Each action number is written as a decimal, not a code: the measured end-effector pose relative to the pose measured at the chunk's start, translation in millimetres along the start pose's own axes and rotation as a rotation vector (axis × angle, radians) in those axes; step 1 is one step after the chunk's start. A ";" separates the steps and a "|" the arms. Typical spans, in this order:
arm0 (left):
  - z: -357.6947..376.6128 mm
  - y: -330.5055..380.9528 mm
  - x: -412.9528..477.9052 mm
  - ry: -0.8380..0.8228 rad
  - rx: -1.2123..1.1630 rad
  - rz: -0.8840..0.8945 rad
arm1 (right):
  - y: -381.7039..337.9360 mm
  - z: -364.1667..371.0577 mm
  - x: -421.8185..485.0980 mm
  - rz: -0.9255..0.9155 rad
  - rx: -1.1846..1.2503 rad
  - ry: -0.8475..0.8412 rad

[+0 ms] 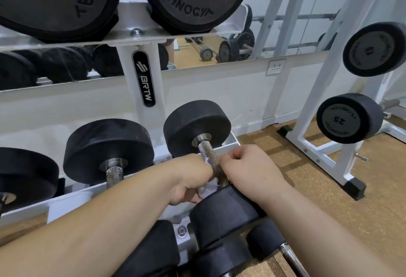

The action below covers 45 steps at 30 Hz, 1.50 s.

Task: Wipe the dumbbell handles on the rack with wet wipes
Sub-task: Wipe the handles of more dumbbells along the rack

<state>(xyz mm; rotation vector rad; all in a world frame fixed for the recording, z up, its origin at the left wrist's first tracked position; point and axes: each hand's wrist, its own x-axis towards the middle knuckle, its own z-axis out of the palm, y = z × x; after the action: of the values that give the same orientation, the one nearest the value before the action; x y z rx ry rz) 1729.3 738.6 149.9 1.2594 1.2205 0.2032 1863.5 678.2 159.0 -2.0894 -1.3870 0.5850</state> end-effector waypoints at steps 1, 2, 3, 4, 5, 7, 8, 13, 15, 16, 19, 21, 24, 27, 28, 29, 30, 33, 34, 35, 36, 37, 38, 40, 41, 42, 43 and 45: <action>-3.9 2.3 -2.0 0.038 -0.006 0.032 | 1.8 -0.7 -0.3 0.005 0.006 0.011; -8.6 2.9 -4.3 0.080 0.001 0.060 | 3.2 -1.4 -0.7 0.011 0.011 0.022; -13.8 2.9 -6.6 0.143 0.007 0.083 | 3.4 -2.5 -1.2 0.013 0.016 0.028; -20.4 3.4 -10.9 0.220 0.035 0.108 | 3.1 -3.4 -1.5 0.012 0.023 0.030; -28.2 3.5 -15.0 0.299 0.098 0.147 | 2.0 -3.9 -1.8 0.010 0.033 0.030; -46.6 6.3 -20.7 0.431 0.409 0.239 | 0.4 -4.5 -2.4 0.013 0.049 0.030; -54.2 7.8 -24.0 0.481 0.568 0.278 | -0.1 -4.2 -2.7 0.017 0.056 0.028; -48.3 8.3 -17.6 0.588 0.271 0.282 | -0.8 -4.8 -3.8 0.028 0.051 0.014; -31.4 10.7 -10.4 0.504 -0.058 0.287 | -1.2 -4.8 -4.2 0.031 0.063 0.009; -24.2 12.2 -6.2 0.450 -0.112 0.308 | -1.2 -4.5 -4.6 0.029 0.077 0.010; -9.0 14.6 -1.9 0.254 0.084 0.395 | -0.8 -5.4 -6.0 0.045 0.158 0.019; -12.3 10.3 -5.4 0.213 0.326 0.506 | -0.6 -6.5 -6.7 0.076 0.192 0.007; -22.4 -8.6 0.5 0.218 0.913 0.850 | -0.1 -6.2 -6.8 0.113 0.219 -0.023; -31.6 -23.3 23.9 0.085 1.216 1.046 | 1.6 -5.6 -5.5 0.129 0.228 -0.031; -30.4 -28.3 31.6 0.047 1.237 1.085 | 1.8 -5.9 -5.2 0.135 0.222 -0.031; -28.7 -31.5 39.0 0.028 1.245 1.125 | 1.6 -6.2 -5.3 0.138 0.208 -0.034; -30.7 -31.2 42.8 0.028 1.278 1.148 | 1.2 -6.2 -5.3 0.141 0.193 -0.035; -40.5 -27.9 38.0 0.047 1.378 1.071 | 0.9 -5.7 -4.1 0.130 0.172 -0.035; -43.6 -23.8 29.4 0.078 1.382 1.022 | 0.4 -5.4 -3.8 0.128 0.168 -0.038; -44.7 -22.8 34.2 0.148 1.388 0.985 | 0.3 -5.1 -3.3 0.123 0.164 -0.038; -45.9 -23.6 51.3 0.223 1.354 0.978 | 0.1 -4.6 -2.8 0.121 0.160 -0.038; -39.3 -24.7 69.8 0.265 1.309 0.918 | -0.2 -4.7 -3.0 0.122 0.157 -0.039; -30.7 -24.4 83.6 0.222 1.236 0.859 | -1.1 -5.0 -3.1 0.124 0.155 -0.043; -21.9 -28.8 91.2 0.043 1.235 0.788 | -2.7 -6.0 -2.9 0.132 0.152 -0.053; -25.2 -28.0 82.2 0.008 1.194 0.808 | -3.1 -6.4 -2.7 0.138 0.154 -0.053; -31.5 -23.4 71.5 -0.017 1.149 0.828 | -3.7 -6.7 -2.7 0.144 0.158 -0.050; -41.8 -22.1 63.9 0.001 1.135 0.957 | -4.1 -7.1 -3.1 0.144 0.157 -0.045; -57.9 -28.2 50.5 0.150 1.009 1.097 | -5.9 -8.2 -3.6 0.138 0.145 -0.036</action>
<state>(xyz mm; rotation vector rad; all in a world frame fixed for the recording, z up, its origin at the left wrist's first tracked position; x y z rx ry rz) 1691.8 798.5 108.5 2.7721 0.5815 0.5067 1863.2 675.0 169.2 -2.0779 -1.1883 0.7593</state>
